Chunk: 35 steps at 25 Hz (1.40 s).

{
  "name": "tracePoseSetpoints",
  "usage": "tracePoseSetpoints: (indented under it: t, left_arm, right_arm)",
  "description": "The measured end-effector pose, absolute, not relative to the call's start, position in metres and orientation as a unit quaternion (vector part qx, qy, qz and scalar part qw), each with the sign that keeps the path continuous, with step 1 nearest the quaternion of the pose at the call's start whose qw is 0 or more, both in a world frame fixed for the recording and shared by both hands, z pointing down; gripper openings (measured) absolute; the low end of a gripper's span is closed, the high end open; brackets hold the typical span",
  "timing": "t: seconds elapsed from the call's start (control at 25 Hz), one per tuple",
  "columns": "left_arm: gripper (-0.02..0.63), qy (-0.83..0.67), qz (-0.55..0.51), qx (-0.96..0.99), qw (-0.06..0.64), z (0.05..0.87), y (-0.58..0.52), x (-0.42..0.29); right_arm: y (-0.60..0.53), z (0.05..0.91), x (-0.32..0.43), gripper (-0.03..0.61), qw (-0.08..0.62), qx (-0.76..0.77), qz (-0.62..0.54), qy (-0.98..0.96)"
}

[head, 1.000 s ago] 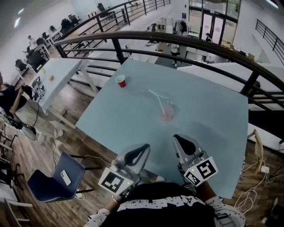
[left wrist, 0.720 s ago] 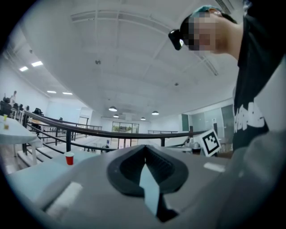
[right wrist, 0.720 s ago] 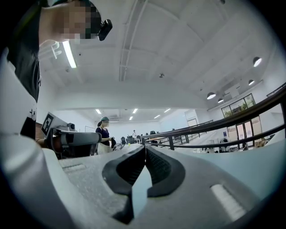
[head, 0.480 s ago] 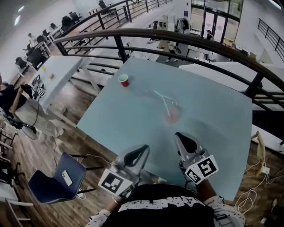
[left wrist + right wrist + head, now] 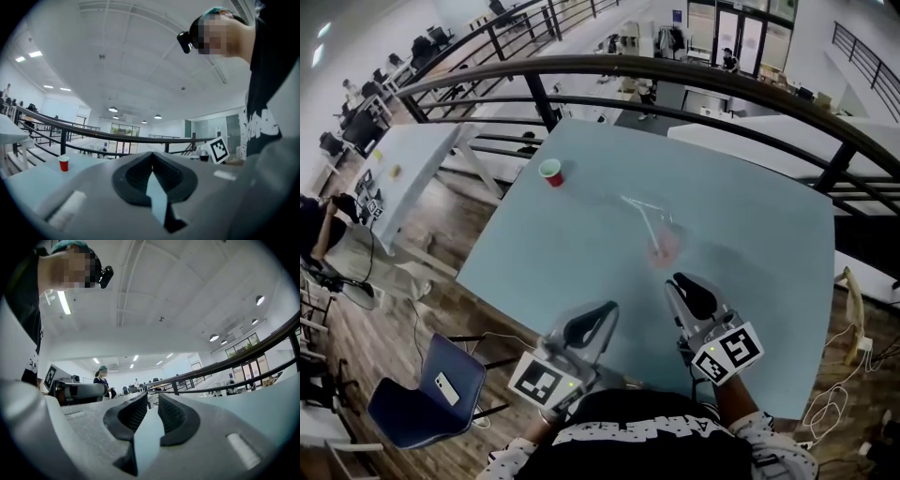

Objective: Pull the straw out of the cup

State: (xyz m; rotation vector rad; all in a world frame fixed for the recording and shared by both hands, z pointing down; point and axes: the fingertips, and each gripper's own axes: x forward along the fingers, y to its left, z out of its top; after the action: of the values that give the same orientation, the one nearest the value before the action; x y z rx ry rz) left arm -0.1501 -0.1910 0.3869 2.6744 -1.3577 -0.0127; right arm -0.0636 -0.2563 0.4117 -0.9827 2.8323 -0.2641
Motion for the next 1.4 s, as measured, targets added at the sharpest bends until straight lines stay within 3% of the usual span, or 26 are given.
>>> tracePoseSetpoints:
  t: [1.4]
  left_arm:
    - [-0.011,-0.427,0.014,0.897,0.111,0.414,-0.294,-0.21]
  right_arm:
    - [-0.39,0.47,-0.116,0.104,-0.046,-0.4,-0.078,0.912]
